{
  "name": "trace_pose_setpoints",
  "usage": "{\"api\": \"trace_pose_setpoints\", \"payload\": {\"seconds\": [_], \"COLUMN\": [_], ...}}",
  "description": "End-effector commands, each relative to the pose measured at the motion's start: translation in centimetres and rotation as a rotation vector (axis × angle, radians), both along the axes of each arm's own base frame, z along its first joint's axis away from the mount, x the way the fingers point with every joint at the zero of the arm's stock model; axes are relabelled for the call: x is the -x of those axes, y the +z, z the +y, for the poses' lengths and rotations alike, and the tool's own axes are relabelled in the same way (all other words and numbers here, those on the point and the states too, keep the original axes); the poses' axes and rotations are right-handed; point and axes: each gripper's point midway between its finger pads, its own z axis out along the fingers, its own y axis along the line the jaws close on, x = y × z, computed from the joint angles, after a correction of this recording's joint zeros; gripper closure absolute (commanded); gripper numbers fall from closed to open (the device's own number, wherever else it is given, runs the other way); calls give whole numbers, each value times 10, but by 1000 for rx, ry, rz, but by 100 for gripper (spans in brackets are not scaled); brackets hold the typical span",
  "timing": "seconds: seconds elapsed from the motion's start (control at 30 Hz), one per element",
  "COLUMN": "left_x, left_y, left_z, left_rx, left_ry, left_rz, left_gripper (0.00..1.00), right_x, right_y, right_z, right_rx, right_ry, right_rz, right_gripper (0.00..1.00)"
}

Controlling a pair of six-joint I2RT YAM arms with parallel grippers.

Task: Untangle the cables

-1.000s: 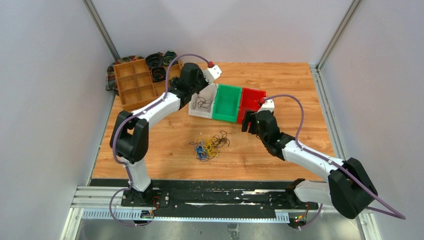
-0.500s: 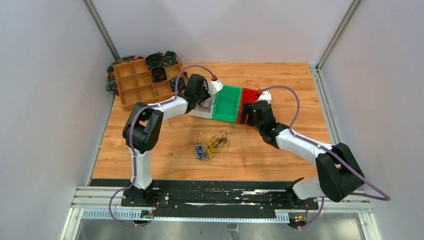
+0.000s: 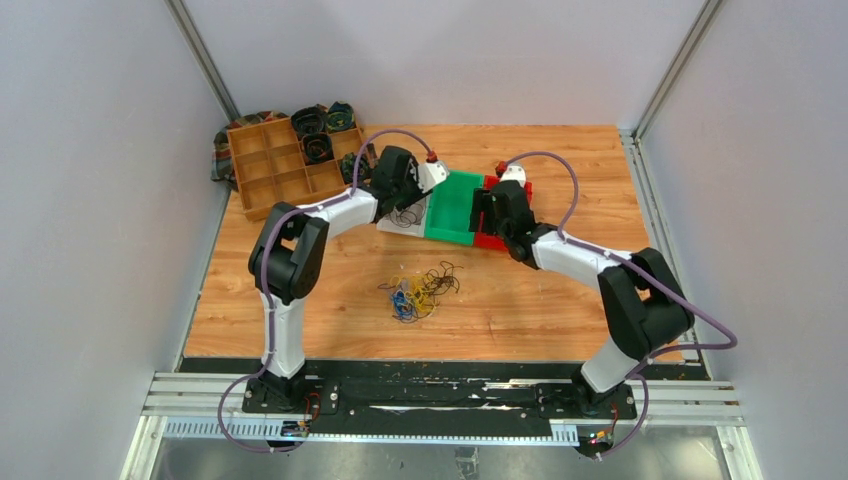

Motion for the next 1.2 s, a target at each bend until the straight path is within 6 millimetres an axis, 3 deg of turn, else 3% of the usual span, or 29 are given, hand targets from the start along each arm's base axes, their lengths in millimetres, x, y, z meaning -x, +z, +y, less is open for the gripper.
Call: {"api": "trace_pose_setpoints", "payload": {"seconds": [0.0, 0.2, 0.33, 0.47, 0.6, 0.77, 0.93, 1.17], "left_x": [-3, -9, 0, 7, -10, -25, 5, 44], "left_y": [64, 110, 114, 103, 95, 91, 89, 112], "left_z": [-5, -1, -6, -6, 0, 0, -2, 19], "left_rx": [81, 92, 101, 107, 85, 89, 78, 120], "left_ry": [-32, -84, -129, -139, -79, -43, -131, -145], "left_rz": [-17, -38, 8, 32, -27, -19, 74, 113], "left_gripper": [49, 20, 7, 9, 19, 20, 16, 10], "right_x": [-22, -30, -31, -27, -22, -17, -9, 13], "right_y": [11, -3, -16, -26, -33, -38, -40, -54], "right_z": [2, 1, 0, 0, 2, 3, 9, 8], "right_rx": [17, 46, 63, 62, 52, 50, 35, 13], "right_ry": [9, -10, -18, -14, 5, 22, 64, -29], "right_rz": [-29, 5, 31, 50, 70, 85, 100, 170], "right_gripper": [30, 32, 37, 47, 60, 74, 92, 96]}}
